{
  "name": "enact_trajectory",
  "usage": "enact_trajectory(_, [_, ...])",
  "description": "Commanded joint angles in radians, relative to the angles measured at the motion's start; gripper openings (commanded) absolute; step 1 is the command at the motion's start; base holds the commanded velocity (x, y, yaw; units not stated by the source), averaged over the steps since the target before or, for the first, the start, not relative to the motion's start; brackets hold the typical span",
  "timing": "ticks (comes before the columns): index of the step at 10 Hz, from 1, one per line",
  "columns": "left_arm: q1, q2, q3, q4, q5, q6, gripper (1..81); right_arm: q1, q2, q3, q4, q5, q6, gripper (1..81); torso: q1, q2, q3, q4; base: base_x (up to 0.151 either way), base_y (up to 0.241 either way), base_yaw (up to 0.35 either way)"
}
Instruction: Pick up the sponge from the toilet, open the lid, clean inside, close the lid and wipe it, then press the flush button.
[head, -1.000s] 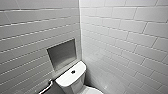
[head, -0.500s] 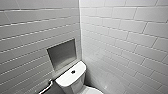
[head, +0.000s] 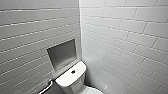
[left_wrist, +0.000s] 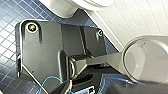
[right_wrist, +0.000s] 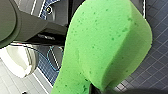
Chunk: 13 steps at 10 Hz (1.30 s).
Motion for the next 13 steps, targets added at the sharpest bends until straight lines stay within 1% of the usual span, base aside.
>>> enact_trajectory(1, [-0.157, -0.104, 0.114, -0.250, 0.122, 0.224, 81.1, 0.010, -0.025, 0.023, 0.008, -0.069, 0.002, 1.0, 0.000, 0.000, 0.000, 0.000, 0.000, 0.000, 0.000])
enact_trajectory(2, [-0.196, -0.118, 0.125, -0.252, 0.114, 0.232, 81.1, 0.012, -0.025, 0.024, 0.008, -0.069, 0.002, 1.0, 0.000, 0.000, 0.000, 0.000, 0.000, 0.000, 0.000])
enact_trajectory(4, [-0.296, -0.132, 0.145, -0.266, 0.117, 0.225, 81.1, 0.015, -0.025, 0.030, 0.010, -0.069, 0.002, 1.0, 0.000, 0.000, 0.000, 0.000, 0.000, 0.000, 0.000])
enact_trajectory(5, [-0.353, -0.132, 0.166, -0.293, 0.127, 0.219, 81.1, 0.015, -0.025, 0.033, 0.010, -0.069, 0.002, 1.0, 0.000, 0.000, 0.000, 0.000, 0.000, 0.000, 0.000])
enact_trajectory(6, [-0.407, -0.132, 0.191, -0.324, 0.141, 0.218, 81.1, 0.015, -0.025, 0.035, 0.010, -0.067, 0.002, 1.0, 0.000, 0.000, 0.000, 0.000, 0.000, 0.000, 0.000])
enact_trajectory(8, [-0.520, -0.127, 0.225, -0.366, 0.204, 0.218, 81.1, 0.015, -0.028, 0.047, 0.007, -0.064, 0.002, 1.0, 0.000, 0.000, 0.000, 0.000, 0.000, 0.000, 0.000])
enact_trajectory(9, [-0.575, -0.129, 0.242, -0.378, 0.209, 0.217, 81.1, 0.016, -0.028, 0.052, 0.005, -0.064, 0.002, 1.0, 0.000, 0.000, -0.036, 0.000, 0.000, 0.000, 0.000])
enact_trajectory(11, [-0.710, -0.134, 0.263, -0.450, 0.285, 0.217, 81.1, 0.015, -0.030, 0.056, 0.002, -0.064, 0.000, 1.0, 0.000, 0.000, -0.072, 0.000, 0.000, 0.000, 0.000])
enact_trajectory(12, [-0.775, -0.135, 0.263, -0.484, 0.312, 0.218, 81.1, 0.015, -0.031, 0.056, 0.002, -0.064, 0.000, 1.0, 0.000, 0.000, -0.095, 0.000, 0.000, 0.000, 0.000])
enact_trajectory(13, [-0.834, -0.138, 0.263, -0.525, 0.333, 0.218, 81.1, 0.015, -0.031, 0.059, 0.002, -0.064, 0.002, 1.0, 0.000, 0.001, -0.102, 0.000, 0.000, 0.000, 0.000])
